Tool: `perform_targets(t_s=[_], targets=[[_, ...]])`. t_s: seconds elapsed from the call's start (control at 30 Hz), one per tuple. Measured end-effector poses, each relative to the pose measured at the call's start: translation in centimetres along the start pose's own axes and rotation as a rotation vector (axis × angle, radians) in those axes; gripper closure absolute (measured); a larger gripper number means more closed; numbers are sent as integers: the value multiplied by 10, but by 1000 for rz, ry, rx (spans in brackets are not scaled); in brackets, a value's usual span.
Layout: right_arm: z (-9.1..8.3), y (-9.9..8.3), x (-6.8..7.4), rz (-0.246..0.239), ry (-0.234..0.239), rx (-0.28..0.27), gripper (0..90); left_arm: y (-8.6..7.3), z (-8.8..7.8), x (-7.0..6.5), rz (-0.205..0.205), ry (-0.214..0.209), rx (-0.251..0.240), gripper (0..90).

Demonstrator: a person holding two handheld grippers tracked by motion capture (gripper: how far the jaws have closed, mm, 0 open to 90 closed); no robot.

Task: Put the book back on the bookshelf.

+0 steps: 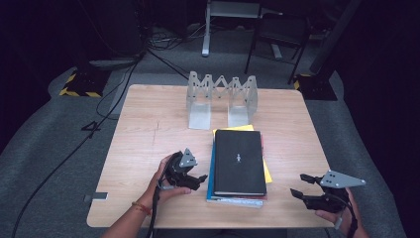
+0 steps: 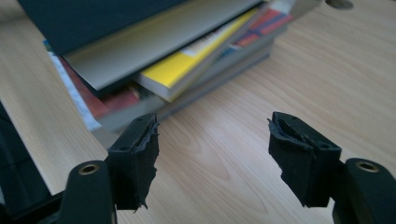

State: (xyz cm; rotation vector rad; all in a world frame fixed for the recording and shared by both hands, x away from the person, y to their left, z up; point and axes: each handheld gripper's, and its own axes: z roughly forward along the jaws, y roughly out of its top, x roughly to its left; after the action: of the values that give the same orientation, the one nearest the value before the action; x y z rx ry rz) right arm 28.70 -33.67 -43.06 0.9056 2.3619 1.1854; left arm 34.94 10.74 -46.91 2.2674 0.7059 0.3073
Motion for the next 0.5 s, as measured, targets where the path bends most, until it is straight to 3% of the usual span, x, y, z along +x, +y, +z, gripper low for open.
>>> perform_targets(t_s=[0.13,0.17,0.23,0.27,0.3,0.4,0.47,0.5], targets=[[5,20,14,-25,12,10,346,-5,1,-9,21,-27,27,202],[10,30,18,-21,52,8,355,-6,1,-12,31,-30,36,207],[12,33,19,-17,71,6,360,-6,3,-15,48,-26,42,207],[17,43,22,-15,118,5,361,-5,6,-16,55,-22,43,207],[20,48,25,-26,133,13,361,-4,7,-15,56,-20,42,207],[27,61,33,-43,127,36,347,-3,11,-14,55,-9,30,208],[35,71,36,-18,155,54,336,0,14,-11,36,7,21,206],[40,75,36,-12,140,62,326,1,15,-10,31,4,14,201]])
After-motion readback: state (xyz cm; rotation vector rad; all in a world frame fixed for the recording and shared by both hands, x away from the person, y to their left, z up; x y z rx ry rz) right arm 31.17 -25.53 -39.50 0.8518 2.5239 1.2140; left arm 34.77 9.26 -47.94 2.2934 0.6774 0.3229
